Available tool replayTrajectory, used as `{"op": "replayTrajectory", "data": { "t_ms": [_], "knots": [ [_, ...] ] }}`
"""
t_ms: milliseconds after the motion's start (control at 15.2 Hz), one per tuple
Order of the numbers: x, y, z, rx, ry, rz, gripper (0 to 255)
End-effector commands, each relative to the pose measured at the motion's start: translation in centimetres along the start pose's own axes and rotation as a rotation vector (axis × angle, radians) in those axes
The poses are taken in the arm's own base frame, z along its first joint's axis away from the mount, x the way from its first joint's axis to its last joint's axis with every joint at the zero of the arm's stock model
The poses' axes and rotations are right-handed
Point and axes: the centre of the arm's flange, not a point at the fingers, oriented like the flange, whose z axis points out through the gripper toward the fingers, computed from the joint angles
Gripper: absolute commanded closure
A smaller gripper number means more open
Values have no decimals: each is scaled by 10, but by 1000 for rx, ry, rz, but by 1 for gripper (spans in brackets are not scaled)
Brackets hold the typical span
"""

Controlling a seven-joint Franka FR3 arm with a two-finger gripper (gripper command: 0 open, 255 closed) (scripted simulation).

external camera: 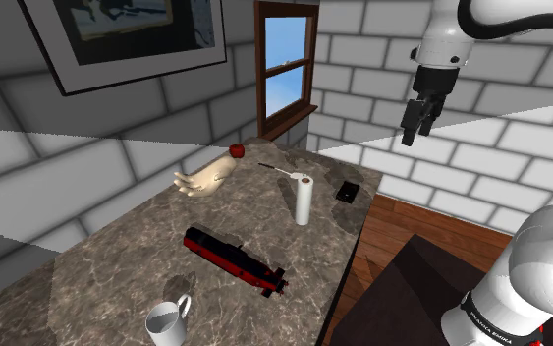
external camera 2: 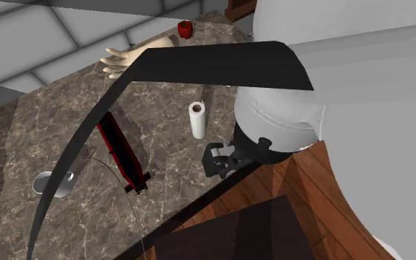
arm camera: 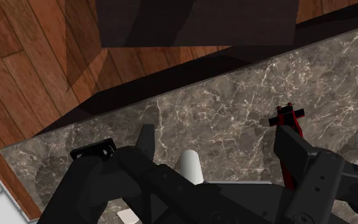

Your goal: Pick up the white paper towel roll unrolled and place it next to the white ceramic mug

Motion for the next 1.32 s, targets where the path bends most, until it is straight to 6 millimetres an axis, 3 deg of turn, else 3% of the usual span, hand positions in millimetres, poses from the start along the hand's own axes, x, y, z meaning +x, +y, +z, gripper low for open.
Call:
{"op": "replayTrajectory", "data": {
  "t_ms": [0, 1254],
  "knots": [
    [0, 0, 0, 0, 0, 0, 0],
    [200, -3, 151, 16, -3, -24, 0]
  ]
}}
